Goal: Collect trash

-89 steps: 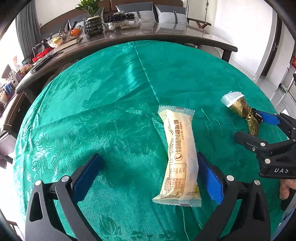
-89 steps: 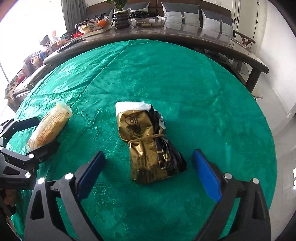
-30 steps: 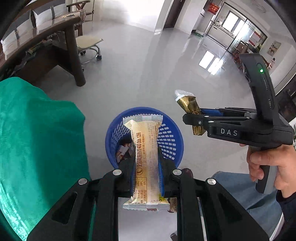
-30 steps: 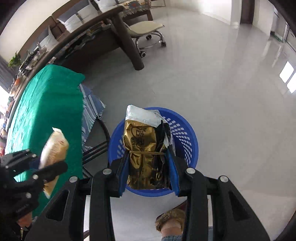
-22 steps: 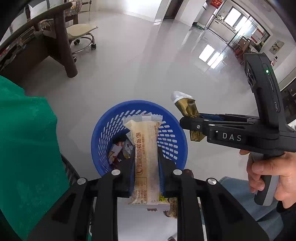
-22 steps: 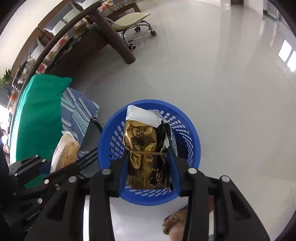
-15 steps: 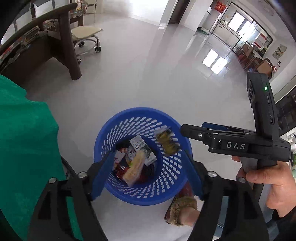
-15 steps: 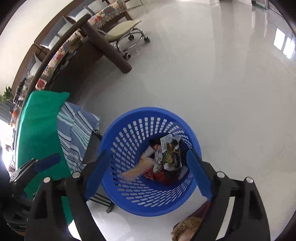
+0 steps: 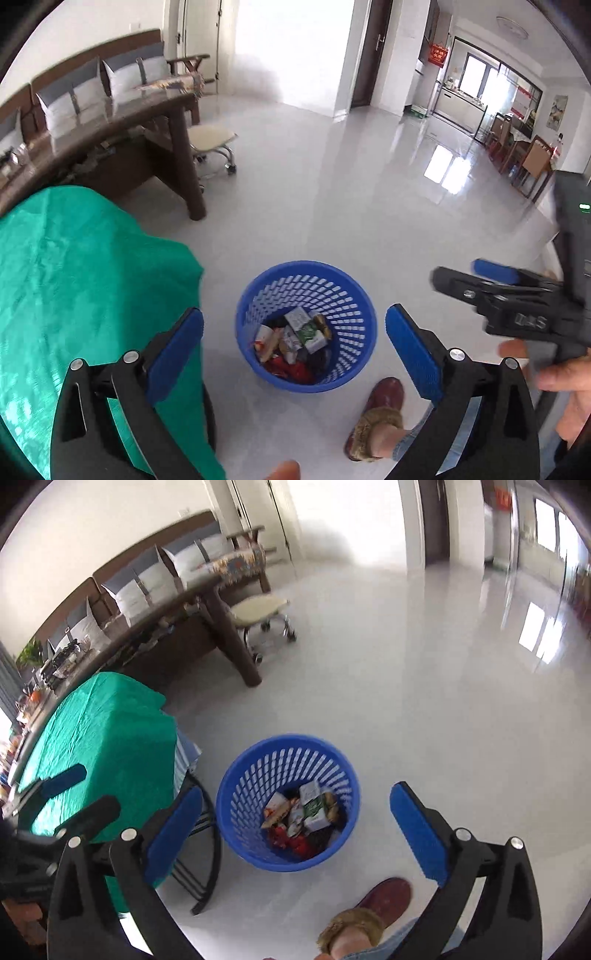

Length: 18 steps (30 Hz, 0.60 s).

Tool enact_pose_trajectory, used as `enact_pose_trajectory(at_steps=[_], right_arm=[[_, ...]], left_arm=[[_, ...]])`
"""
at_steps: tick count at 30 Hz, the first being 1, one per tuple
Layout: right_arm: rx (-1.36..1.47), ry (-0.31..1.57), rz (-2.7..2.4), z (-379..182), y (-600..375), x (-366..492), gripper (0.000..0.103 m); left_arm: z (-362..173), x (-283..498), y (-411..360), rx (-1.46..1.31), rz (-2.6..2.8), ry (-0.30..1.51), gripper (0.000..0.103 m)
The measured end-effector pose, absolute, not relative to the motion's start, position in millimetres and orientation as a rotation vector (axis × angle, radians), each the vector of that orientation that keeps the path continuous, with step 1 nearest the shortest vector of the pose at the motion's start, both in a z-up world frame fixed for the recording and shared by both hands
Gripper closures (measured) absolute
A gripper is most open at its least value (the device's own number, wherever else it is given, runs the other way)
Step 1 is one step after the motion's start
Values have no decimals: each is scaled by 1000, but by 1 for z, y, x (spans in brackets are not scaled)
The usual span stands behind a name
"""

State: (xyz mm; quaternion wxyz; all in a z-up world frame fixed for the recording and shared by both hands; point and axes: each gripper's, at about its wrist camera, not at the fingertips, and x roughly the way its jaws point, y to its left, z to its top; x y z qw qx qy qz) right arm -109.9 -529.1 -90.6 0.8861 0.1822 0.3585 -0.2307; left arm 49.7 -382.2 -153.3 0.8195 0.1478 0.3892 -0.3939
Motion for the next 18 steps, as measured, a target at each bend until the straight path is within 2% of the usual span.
enact_pose_trajectory(at_steps=[2,7,11,18], right_arm=[[412,692,-518,-82,-520,-125,5],[502,771,-538,-91,-526,-134,5],[428,811,-545,-82,-512,-136,5],[396,877,-530,-72,-497,-132,5]], left_arm=[[-143,36,-372,333,-820,778,5],[-116,13,-356,335,-764,710,5],[-102,1,-349,316,-763,645,5],[-101,10,-353,365,-738,805,5]])
